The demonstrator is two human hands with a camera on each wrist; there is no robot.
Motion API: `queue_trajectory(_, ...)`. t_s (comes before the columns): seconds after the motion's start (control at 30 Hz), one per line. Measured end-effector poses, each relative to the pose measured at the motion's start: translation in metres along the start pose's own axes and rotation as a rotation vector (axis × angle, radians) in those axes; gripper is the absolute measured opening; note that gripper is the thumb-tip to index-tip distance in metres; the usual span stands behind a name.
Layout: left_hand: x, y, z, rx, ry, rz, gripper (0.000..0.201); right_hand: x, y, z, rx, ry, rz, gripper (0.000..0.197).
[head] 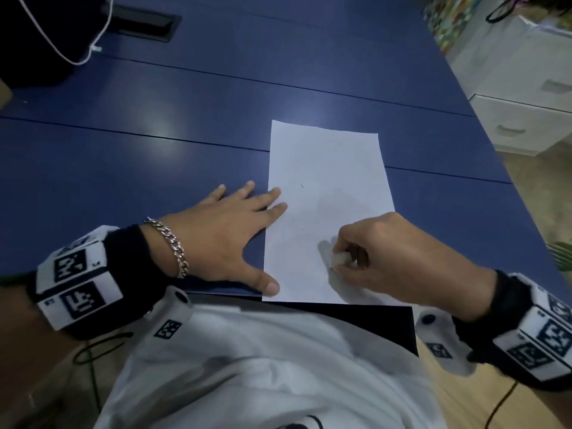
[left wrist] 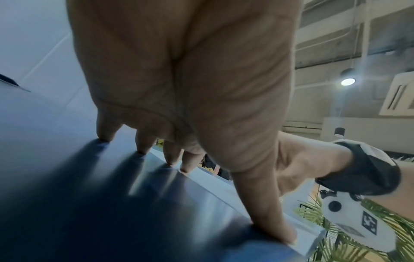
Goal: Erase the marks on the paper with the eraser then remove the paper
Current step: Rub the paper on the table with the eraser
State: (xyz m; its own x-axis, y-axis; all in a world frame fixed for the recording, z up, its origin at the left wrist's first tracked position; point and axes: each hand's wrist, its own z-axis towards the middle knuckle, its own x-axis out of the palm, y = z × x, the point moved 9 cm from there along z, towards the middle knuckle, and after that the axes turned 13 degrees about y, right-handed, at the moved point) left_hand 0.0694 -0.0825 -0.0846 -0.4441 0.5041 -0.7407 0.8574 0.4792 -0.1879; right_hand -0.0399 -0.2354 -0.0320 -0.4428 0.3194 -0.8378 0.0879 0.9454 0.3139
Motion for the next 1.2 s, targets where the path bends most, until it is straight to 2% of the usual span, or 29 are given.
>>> queue_trajectory(0.1, 0.001, -0.001, 0.003, 0.002, -0.041, 0.002, 0.134, -0.013, 0.02, 0.016, -0.103, -0.001, -0.04, 0.004)
queue_trajectory(0.2, 0.001, 0.002, 0.007, -0.005, -0.055, -0.007, 0.136, -0.02, 0.04, 0.036, -0.198, -0.011, -0.067, 0.01)
queue_trajectory(0.27, 0.002, 0.004, 0.008, -0.011, -0.055, -0.006, 0.138, -0.023, 0.052, 0.048, -0.251, -0.034, -0.097, 0.004)
queue_trajectory(0.33, 0.002, 0.004, 0.008, -0.013, -0.05, -0.008, 0.139, -0.027, 0.055, 0.06, -0.262, -0.073, -0.094, 0.008)
queue_trajectory(0.43, 0.003, 0.005, 0.009, -0.016, -0.047, -0.012, 0.139, -0.027, 0.052, 0.066, -0.245, -0.101, -0.085, 0.004)
queue_trajectory(0.47, 0.003, 0.005, 0.009, -0.019, -0.047, -0.008, 0.139, -0.021, 0.054, 0.064, -0.266, -0.066, -0.093, 0.001)
queue_trajectory(0.57, 0.003, 0.005, 0.009, -0.022, -0.045, -0.02, 0.139, 0.002, 0.064, 0.055, -0.328, 0.135, -0.083, 0.013)
queue_trajectory(0.6, 0.003, 0.005, 0.009, -0.02, -0.045, -0.024, 0.139, 0.002, 0.065, 0.056, -0.34, 0.153, -0.087, 0.017)
queue_trajectory(0.67, 0.003, 0.005, 0.009, -0.015, -0.047, -0.03, 0.139, -0.011, 0.062, 0.065, -0.337, 0.086, -0.12, 0.021)
queue_trajectory(0.77, 0.004, 0.005, 0.009, -0.013, -0.047, -0.028, 0.138, -0.026, 0.055, 0.073, -0.289, -0.031, -0.119, 0.004)
queue_trajectory(0.83, 0.004, 0.006, 0.01, -0.02, -0.045, -0.022, 0.139, -0.017, 0.062, 0.066, -0.31, -0.016, -0.139, 0.003)
queue_trajectory(0.93, 0.004, 0.006, 0.01, -0.023, -0.041, -0.029, 0.14, 0.004, 0.076, 0.053, -0.365, 0.133, -0.146, 0.007)
queue_trajectory(0.97, 0.004, 0.005, 0.01, -0.023, -0.04, -0.028, 0.14, 0.001, 0.075, 0.056, -0.367, 0.128, -0.169, 0.007)
queue_trajectory(1.13, 0.004, 0.005, 0.01, -0.022, -0.032, -0.023, 0.139, -0.032, 0.054, 0.077, -0.266, -0.085, -0.173, 0.006)
queue_trajectory(1.2, 0.004, 0.005, 0.009, -0.024, -0.032, -0.025, 0.139, -0.019, 0.065, 0.066, -0.302, -0.054, -0.174, 0.002)
